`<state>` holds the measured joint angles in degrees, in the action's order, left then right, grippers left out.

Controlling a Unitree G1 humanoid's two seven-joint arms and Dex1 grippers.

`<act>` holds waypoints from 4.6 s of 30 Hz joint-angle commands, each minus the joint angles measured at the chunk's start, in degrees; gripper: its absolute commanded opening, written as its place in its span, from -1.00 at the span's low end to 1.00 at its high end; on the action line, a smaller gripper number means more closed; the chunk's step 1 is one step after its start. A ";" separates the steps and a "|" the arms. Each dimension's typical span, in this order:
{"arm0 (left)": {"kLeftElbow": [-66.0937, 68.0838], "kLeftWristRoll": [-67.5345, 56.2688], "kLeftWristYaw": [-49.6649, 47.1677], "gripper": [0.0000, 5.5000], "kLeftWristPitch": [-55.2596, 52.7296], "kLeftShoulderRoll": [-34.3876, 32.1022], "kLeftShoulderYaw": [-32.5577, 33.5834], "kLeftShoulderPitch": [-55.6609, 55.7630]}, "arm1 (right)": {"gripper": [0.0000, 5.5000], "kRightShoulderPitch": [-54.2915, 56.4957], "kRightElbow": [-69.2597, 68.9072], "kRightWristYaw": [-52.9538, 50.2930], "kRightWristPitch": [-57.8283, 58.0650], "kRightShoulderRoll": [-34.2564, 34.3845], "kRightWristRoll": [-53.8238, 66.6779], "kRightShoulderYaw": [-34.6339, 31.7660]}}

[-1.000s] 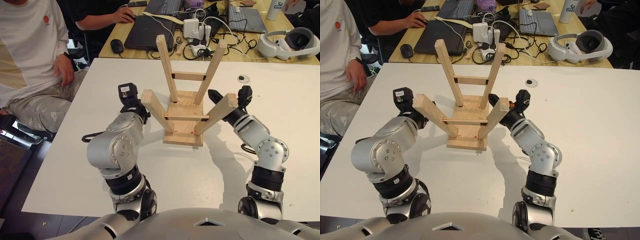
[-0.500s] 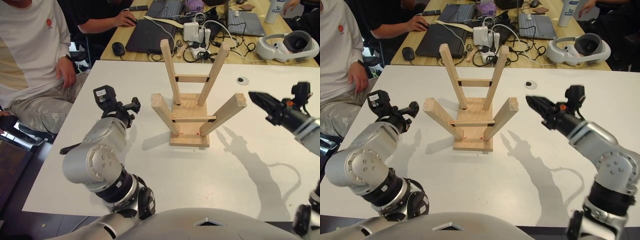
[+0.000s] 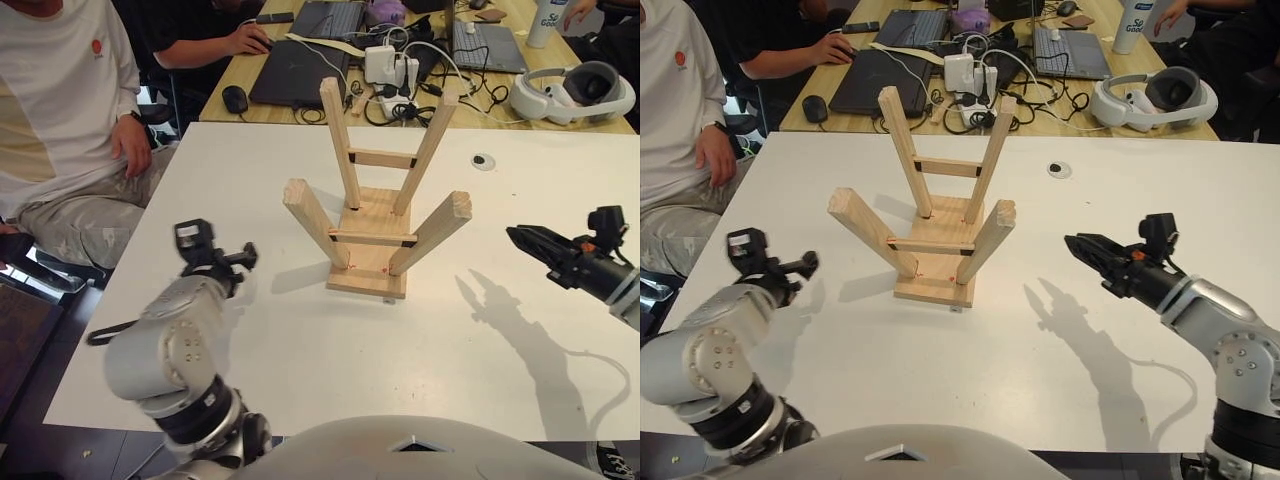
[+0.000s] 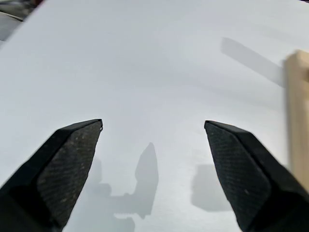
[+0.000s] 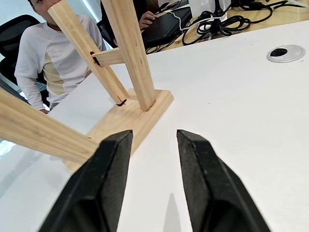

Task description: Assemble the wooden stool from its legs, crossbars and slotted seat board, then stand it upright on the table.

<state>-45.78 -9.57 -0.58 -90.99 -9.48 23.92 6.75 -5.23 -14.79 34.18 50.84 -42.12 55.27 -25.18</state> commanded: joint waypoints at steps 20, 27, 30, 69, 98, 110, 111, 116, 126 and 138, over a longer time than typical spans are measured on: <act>8.35 -5.04 4.45 0.43 6.14 12.06 -28.59 14.47 | -0.37 25.24 4.53 18.61 -6.57 14.22 -10.94 27.21; 7.79 -3.74 3.57 0.43 5.97 9.93 -23.84 13.47 | -0.37 25.78 6.51 19.07 -8.47 7.72 -15.26 22.85; 7.82 -3.68 3.29 0.43 6.29 10.48 -23.39 13.78 | -0.37 26.20 6.15 18.96 -8.39 6.72 -14.90 21.32; 18.44 1.96 -5.03 0.43 27.67 8.46 -13.45 33.02 | 0.55 29.30 0.72 21.87 -1.86 18.51 -4.12 33.32; 16.53 3.01 -5.82 0.43 28.73 7.86 -16.12 33.07 | -0.56 31.02 8.66 19.70 -21.13 16.60 -23.15 32.27; 15.45 1.29 -5.14 0.43 30.90 9.38 -15.69 33.97 | -0.56 31.49 14.98 15.73 -28.67 13.35 -32.05 30.81; 14.89 0.54 -4.75 0.43 31.51 9.81 -15.41 34.59 | -0.56 31.41 15.42 15.59 -29.06 13.18 -32.42 30.67; 13.62 -0.56 -4.56 0.43 33.79 9.88 -14.71 35.29 | -0.56 30.70 16.41 15.07 -30.25 11.79 -33.59 30.59; 13.38 2.93 -6.70 0.43 41.04 6.29 -13.22 34.70 | -0.56 25.60 14.17 16.25 -30.07 4.90 -33.95 28.18; 11.74 3.63 -10.00 0.43 39.06 7.35 -9.59 26.80 | -0.56 21.77 4.21 9.48 -19.38 5.41 -25.73 21.77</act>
<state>-33.29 -6.20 -10.07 -50.97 -2.18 14.28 34.17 17.64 -10.28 43.99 27.07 -35.30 28.70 -2.55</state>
